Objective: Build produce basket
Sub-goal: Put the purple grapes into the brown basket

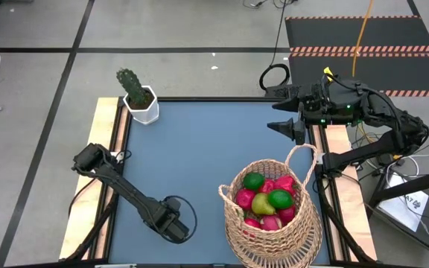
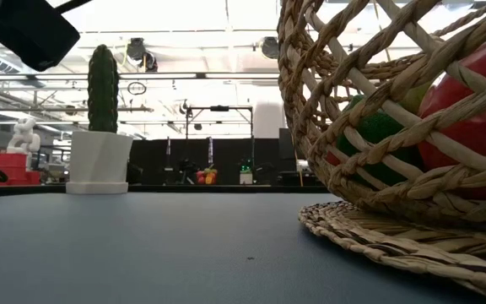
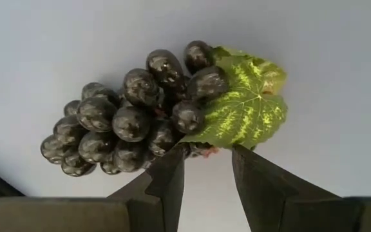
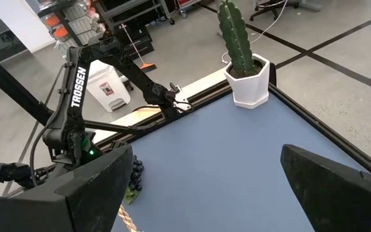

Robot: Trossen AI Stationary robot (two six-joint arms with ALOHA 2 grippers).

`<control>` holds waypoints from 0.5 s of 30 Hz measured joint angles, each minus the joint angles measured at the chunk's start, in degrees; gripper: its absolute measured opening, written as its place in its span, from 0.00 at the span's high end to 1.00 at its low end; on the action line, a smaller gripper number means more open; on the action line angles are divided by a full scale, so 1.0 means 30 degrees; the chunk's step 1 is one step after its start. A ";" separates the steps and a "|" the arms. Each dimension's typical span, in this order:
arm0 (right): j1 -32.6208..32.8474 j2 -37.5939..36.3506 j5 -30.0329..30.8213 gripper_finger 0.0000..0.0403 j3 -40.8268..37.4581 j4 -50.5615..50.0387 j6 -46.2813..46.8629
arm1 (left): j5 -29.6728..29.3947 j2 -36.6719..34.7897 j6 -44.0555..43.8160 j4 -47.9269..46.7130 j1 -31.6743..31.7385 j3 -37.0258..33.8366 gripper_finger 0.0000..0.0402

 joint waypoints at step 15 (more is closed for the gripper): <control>0.0000 0.0000 0.0006 0.03 0.0000 0.0000 0.0018 | -0.1218 0.0000 0.0385 0.0326 0.0029 -0.0058 0.69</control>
